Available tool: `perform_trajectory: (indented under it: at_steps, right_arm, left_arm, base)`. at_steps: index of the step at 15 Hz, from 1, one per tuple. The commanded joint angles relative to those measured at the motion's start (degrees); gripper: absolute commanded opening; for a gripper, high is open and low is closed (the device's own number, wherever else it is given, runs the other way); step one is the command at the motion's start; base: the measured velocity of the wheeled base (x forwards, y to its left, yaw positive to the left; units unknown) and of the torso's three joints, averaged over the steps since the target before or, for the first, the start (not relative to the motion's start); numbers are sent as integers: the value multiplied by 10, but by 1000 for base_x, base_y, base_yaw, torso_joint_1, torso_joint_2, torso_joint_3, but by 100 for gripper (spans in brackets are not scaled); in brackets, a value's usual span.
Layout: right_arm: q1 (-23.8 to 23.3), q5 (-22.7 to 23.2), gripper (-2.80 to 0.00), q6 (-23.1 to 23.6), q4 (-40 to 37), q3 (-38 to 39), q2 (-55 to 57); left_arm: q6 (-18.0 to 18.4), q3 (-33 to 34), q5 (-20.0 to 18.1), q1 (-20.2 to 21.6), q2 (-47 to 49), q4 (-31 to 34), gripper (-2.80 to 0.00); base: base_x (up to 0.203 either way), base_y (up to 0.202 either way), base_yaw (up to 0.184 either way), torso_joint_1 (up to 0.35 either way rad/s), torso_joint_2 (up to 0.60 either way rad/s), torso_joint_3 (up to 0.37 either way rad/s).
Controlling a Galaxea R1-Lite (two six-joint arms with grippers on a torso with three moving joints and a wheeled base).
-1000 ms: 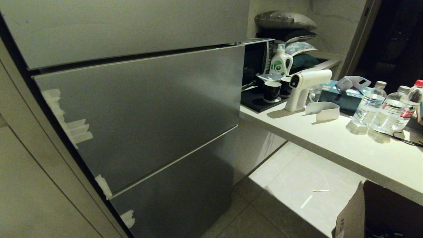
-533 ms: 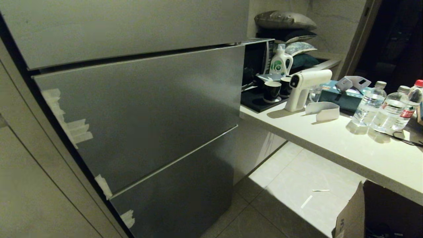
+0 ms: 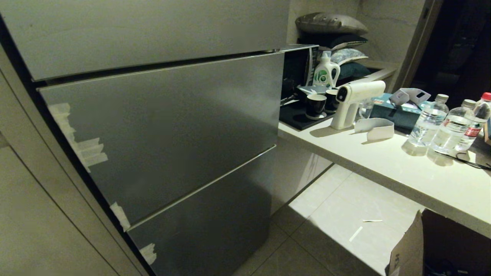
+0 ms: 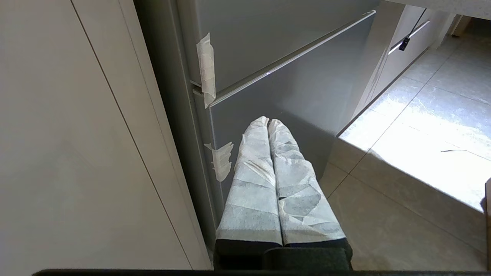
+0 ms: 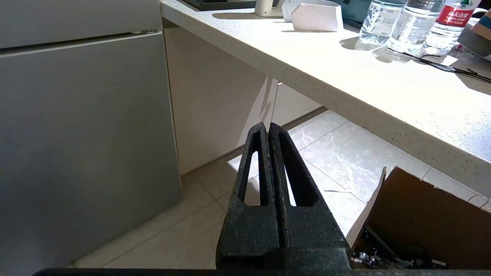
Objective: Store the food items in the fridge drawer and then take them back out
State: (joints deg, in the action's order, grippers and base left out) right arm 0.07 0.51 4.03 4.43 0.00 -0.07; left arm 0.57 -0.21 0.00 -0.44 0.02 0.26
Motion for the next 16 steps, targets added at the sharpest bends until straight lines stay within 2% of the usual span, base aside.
perform_trajectory:
  at_steps: [1,16]
  right_arm:
    - [0,0,-280,0,1,18,0]
    - [0,0,-280,0,1,18,0]
  left_arm:
    - [0,-1,0,0,1,1,-280]
    - [-6,1,0,0,0,-5,-280]
  base:
    - [0,0,0,0,0,0]
    - [0,0,0,0,0,0]
